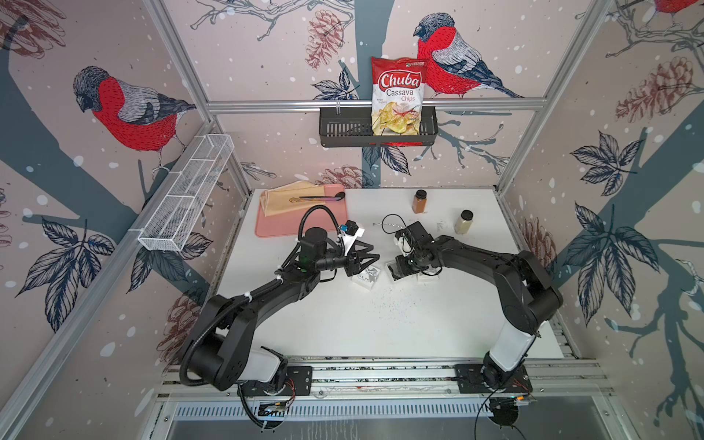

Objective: Take the necklace out of the lift-off lid jewelry box
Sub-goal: Take out the inner lining from the jewelry box.

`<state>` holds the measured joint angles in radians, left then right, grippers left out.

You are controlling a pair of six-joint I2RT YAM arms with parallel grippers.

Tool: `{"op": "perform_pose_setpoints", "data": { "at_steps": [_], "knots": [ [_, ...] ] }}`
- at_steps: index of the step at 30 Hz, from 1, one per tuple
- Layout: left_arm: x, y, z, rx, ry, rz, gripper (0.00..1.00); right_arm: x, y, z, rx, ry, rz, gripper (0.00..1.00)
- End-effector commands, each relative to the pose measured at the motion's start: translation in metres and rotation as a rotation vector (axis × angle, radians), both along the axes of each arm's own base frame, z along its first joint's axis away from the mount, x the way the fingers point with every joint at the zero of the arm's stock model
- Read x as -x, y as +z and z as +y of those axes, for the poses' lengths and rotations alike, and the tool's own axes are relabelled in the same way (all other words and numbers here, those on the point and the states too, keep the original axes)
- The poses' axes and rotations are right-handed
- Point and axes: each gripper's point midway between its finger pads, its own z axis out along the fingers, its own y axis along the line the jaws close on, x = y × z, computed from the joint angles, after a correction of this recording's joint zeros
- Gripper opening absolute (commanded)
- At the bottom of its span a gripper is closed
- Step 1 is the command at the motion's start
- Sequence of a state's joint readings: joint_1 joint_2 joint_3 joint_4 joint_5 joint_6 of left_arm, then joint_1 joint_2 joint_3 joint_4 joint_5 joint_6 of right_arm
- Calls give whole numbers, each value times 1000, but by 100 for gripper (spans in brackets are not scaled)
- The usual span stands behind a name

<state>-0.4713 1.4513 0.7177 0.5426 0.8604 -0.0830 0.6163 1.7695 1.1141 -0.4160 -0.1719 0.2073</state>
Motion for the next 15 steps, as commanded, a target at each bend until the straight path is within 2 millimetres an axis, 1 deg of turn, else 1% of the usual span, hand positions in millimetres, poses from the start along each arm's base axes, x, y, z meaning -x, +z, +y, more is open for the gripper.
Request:
{"op": "perform_pose_setpoints", "data": {
  "at_steps": [1,5,9,13,15],
  "knots": [
    [3,6,-17,35,-83,-16,42,0,10,6,-67,9,4,8],
    [-2,-14,-28,3,-89,16,36,-2,13,4,-97,-2,7,8],
    [-8,-31,-32,-28,-77,58,23,-2,14,3,-124,-7,12,7],
    [-14,-47,-38,-80,-59,89,19,-2,17,5,-145,-3,9,7],
    [-13,-53,-44,-99,-65,92,19,-1,18,7,-155,-1,12,7]
  ]
}}
